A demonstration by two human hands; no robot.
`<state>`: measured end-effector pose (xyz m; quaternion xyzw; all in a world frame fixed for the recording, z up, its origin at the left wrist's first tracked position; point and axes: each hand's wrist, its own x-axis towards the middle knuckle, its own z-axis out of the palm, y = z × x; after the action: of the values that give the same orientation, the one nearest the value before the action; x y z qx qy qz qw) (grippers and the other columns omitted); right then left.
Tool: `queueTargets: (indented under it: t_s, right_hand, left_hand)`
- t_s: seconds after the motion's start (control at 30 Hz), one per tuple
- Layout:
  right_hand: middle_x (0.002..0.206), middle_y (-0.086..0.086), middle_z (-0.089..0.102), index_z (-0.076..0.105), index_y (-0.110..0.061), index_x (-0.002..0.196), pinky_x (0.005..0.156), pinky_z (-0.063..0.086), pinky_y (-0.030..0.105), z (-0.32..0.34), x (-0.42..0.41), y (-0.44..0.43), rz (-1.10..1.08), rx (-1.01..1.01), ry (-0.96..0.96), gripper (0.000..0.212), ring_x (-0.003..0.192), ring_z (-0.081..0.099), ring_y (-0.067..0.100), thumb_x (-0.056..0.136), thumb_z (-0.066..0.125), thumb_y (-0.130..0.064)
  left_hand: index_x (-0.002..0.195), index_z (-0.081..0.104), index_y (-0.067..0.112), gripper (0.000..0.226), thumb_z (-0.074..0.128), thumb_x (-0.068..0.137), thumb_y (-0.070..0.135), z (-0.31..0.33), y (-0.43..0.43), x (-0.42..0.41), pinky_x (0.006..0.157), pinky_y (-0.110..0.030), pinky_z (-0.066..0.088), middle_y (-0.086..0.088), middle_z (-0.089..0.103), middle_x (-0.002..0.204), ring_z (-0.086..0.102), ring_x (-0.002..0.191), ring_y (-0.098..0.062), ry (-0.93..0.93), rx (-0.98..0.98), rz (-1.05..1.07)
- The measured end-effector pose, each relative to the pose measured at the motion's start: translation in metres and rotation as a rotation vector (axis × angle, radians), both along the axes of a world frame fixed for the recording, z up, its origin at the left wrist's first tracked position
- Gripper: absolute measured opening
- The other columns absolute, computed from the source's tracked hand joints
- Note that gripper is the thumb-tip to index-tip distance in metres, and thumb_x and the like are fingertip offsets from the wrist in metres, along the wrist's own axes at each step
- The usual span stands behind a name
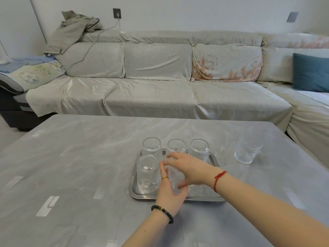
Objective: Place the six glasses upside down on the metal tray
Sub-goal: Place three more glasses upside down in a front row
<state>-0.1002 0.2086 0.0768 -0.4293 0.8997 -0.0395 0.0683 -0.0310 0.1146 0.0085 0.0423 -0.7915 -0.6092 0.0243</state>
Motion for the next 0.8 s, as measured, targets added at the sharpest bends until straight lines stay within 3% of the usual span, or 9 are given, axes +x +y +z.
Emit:
queueTargets:
  t_s: [0.1,0.2,0.27,0.33,0.4,0.43,0.5,0.67,0.8]
  right_hand:
    - [0.133,-0.007,0.038,0.03,-0.026,0.136,0.109,0.03,0.029,-0.017,0.007,0.028,-0.3,-0.551,-0.188,0.087,0.124,0.036,0.011,0.064,0.08,-0.031]
    - [0.127,-0.007,0.042,0.031,-0.025,0.135,0.098,0.044,0.035,-0.047,0.021,0.038,-0.676,-0.891,-0.477,0.085,0.117,0.046,0.016,0.065,0.08,-0.026]
    - [0.122,-0.004,0.05,0.038,-0.022,0.129,0.081,0.054,0.031,-0.066,0.028,0.033,-0.703,-0.968,-0.572,0.07,0.112,0.052,0.019,0.071,0.076,-0.019]
    - [0.119,-0.006,0.054,0.042,-0.022,0.126,0.063,0.053,0.014,-0.074,0.032,0.026,-0.695,-1.04,-0.552,0.06,0.109,0.053,0.013,0.074,0.071,-0.013]
    - [0.124,-0.003,0.054,0.042,-0.021,0.129,0.069,0.054,0.015,-0.076,0.033,0.023,-0.704,-1.085,-0.547,0.06,0.107,0.052,0.01,0.076,0.068,-0.009]
    - [0.126,-0.002,0.053,0.041,-0.02,0.13,0.078,0.055,0.024,-0.077,0.033,0.022,-0.706,-1.087,-0.552,0.061,0.109,0.052,0.012,0.077,0.067,-0.009]
    - [0.127,-0.002,0.051,0.039,-0.02,0.133,0.089,0.053,0.036,-0.076,0.036,0.025,-0.703,-1.054,-0.576,0.062,0.115,0.05,0.016,0.078,0.066,-0.01]
    - [0.122,0.004,0.051,0.046,-0.018,0.123,0.076,0.049,0.014,-0.066,0.025,0.06,-0.726,-1.115,-0.499,0.052,0.102,0.052,0.016,0.077,0.066,-0.003]
    - [0.113,0.016,0.057,0.051,-0.011,0.115,0.062,0.05,0.011,-0.05,0.003,0.123,-0.917,-1.264,-0.265,0.045,0.085,0.057,0.02,0.075,0.068,0.0]
  left_hand:
    - [0.14,-0.013,0.027,0.099,0.063,0.079,0.019,-0.001,-0.003,-0.001,0.107,-0.02,0.021,0.0,0.012,0.154,0.014,0.132,0.002,-0.006,0.007,-0.023]
    - [0.143,0.0,0.02,0.091,0.064,0.078,0.022,-0.003,-0.002,-0.004,0.109,-0.018,0.018,0.002,0.018,0.153,0.019,0.137,-0.005,0.016,-0.082,-0.02]
    - [0.143,0.004,0.017,0.089,0.064,0.078,0.02,-0.003,0.0,-0.005,0.106,-0.016,0.02,0.001,0.023,0.151,0.022,0.137,-0.009,0.013,-0.113,-0.01]
    - [0.143,0.004,0.016,0.089,0.064,0.077,0.014,-0.003,-0.001,-0.006,0.109,-0.02,0.021,-0.001,0.025,0.15,0.025,0.137,-0.012,-0.013,-0.116,-0.017]
    - [0.143,0.005,0.016,0.089,0.063,0.076,0.01,-0.003,-0.004,-0.008,0.114,-0.033,0.026,-0.004,0.029,0.149,0.03,0.136,-0.017,-0.034,-0.11,-0.023]
    - [0.142,0.006,0.015,0.088,0.063,0.076,0.009,-0.002,-0.006,-0.008,0.113,-0.036,0.028,-0.006,0.031,0.148,0.031,0.135,-0.018,-0.037,-0.114,-0.019]
    - [0.142,0.006,0.014,0.087,0.064,0.077,0.01,0.001,-0.008,-0.009,0.113,-0.032,0.026,-0.004,0.03,0.148,0.03,0.135,-0.016,-0.036,-0.131,-0.011]
    - [0.142,0.007,0.019,0.085,0.064,0.079,0.015,0.002,-0.016,0.0,0.112,-0.027,0.023,0.011,0.025,0.141,0.024,0.134,-0.008,-0.008,-0.144,-0.074]
    - [0.129,0.04,0.025,0.055,0.061,0.082,0.005,0.008,-0.043,0.019,0.1,-0.022,0.038,0.006,0.045,0.134,0.046,0.121,-0.006,0.08,-0.092,-0.113]
